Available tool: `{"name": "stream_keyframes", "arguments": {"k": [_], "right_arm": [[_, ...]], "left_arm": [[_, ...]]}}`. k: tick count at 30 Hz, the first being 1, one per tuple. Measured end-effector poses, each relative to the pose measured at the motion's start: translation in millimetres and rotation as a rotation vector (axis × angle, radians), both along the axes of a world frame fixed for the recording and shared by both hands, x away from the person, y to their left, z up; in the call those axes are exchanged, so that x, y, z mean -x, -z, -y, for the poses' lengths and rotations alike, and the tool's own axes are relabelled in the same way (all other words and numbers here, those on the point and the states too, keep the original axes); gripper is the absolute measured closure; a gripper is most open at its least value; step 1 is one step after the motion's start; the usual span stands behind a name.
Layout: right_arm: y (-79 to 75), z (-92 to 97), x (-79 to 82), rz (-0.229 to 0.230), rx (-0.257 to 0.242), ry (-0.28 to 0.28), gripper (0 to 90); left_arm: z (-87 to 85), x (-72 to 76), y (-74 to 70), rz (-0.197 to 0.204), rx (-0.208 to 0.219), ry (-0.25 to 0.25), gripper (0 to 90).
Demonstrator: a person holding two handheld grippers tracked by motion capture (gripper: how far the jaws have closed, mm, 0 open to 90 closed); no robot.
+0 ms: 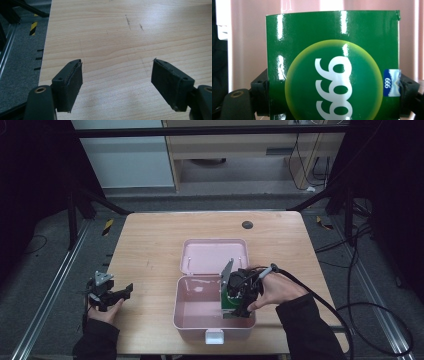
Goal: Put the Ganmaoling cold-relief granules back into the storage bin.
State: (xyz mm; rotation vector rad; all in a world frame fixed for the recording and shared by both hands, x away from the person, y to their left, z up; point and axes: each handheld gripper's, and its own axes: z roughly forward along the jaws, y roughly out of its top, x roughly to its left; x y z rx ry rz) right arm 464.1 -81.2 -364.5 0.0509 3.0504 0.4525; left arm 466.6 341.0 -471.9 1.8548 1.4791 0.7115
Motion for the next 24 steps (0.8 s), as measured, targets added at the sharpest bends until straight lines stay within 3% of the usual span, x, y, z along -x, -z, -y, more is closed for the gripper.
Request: {"name": "stream_keyframes", "arguments": {"k": [17, 24], "right_arm": [[20.3, -1.5, -0.5, -0.007, 0.023, 0.013, 14.7], [28.7, -5.1, -2.8, -0.015, 0.084, 0.024, 12.5]], "left_arm": [[-0.2, 0.0, 0.0, 0.0, 0.0, 0.001, 24.3], [-0.3, 0.2, -0.2, 0.0, 0.0, 0.001, 24.3]]}}
